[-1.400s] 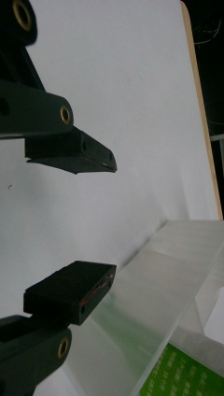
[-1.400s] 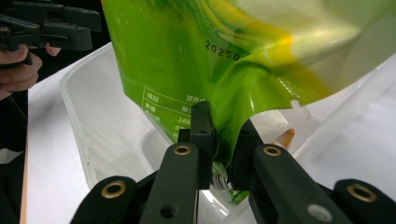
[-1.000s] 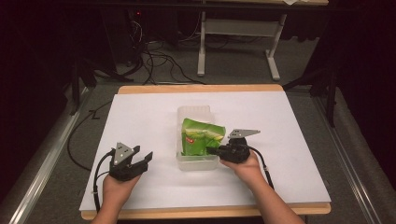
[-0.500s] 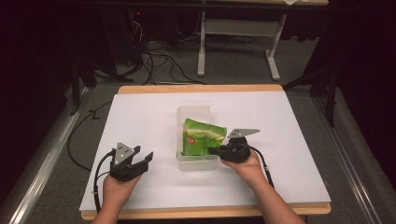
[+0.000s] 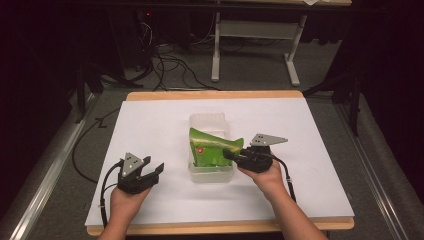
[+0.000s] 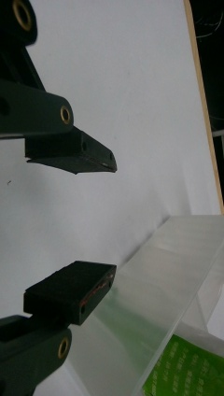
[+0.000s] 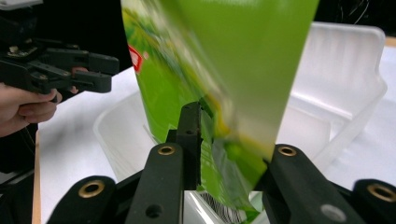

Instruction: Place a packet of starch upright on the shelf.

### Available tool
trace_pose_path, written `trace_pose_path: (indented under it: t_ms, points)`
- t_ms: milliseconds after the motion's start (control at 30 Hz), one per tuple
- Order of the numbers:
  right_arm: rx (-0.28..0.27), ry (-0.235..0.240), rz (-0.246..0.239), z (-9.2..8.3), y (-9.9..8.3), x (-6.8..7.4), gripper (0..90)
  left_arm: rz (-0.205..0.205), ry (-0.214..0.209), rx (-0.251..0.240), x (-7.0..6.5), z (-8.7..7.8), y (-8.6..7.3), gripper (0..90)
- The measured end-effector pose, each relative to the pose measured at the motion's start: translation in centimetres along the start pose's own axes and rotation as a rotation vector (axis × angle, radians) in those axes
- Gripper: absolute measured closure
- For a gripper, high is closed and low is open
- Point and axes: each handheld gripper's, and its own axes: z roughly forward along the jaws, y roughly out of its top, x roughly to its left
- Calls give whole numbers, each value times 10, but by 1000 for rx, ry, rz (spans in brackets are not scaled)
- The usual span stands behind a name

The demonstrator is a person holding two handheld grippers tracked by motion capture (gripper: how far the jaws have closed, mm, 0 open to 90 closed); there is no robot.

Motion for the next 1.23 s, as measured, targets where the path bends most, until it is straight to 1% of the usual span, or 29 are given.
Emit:
trace_pose_path:
  t_ms: [67,133,200,233,300,367,400,433,467,567,600,667,733,767,800,833,867,933,1000,1033,1067,1100,1167,1233]
  points:
    - [-13,0,-1,-2,2,1,690,1,-4,-2,0,-1,0,442]
    - [-33,-8,9,-6,4,2,601,1,-6,-5,0,-1,0,441]
    - [-35,-46,4,-14,4,4,507,-2,-8,-9,1,-2,0,441]
    - [-35,-70,-9,-19,4,4,457,-3,-9,-10,1,-2,0,441]
    - [-36,-133,-24,-32,1,3,364,-1,-10,-7,2,-2,0,440]
    - [-34,-204,-37,-48,-6,0,300,-3,-13,-4,3,-2,0,439]
    - [-25,-257,-58,-56,-10,-2,269,-3,-14,-5,4,-1,0,438]
    - [-13,-315,-69,-64,-15,-5,262,-3,-14,-3,4,-1,0,436]
    - [-3,-365,-64,-72,-20,-9,263,-1,-13,1,5,-1,0,431]
    - [36,-506,-22,-94,-38,-26,254,1,-17,9,5,-1,0,422]
    - [52,-533,-4,-99,-43,-33,259,0,-17,9,5,0,0,422]
    - [80,-571,48,-104,-50,-45,265,-2,-17,16,5,1,0,421]
    - [109,-595,88,-105,-55,-56,265,5,-14,25,5,3,0,421]
    - [130,-603,111,-104,-57,-60,264,8,-10,29,4,3,-1,421]
    - [150,-612,127,-103,-59,-64,264,14,-5,32,5,3,-1,420]
    - [163,-618,141,-103,-61,-67,264,12,-6,35,5,4,-1,420]
    - [163,-615,150,-104,-63,-69,264,10,-6,37,5,3,-1,420]
    - [145,-614,164,-107,-63,-70,266,3,-5,38,7,3,-2,420]
    - [118,-614,161,-110,-61,-69,267,-5,-8,39,8,3,-2,420]
    - [109,-609,147,-111,-60,-68,267,-11,-11,40,8,3,-2,420]
    - [104,-607,149,-112,-59,-66,267,-16,-12,39,8,3,-2,420]
    - [103,-605,151,-111,-59,-64,267,-19,-15,39,8,3,-2,420]
    - [97,-602,139,-111,-58,-62,268,-24,-21,36,6,3,-2,420]
    - [102,-598,125,-110,-57,-60,268,-20,-22,37,5,3,-1,420]
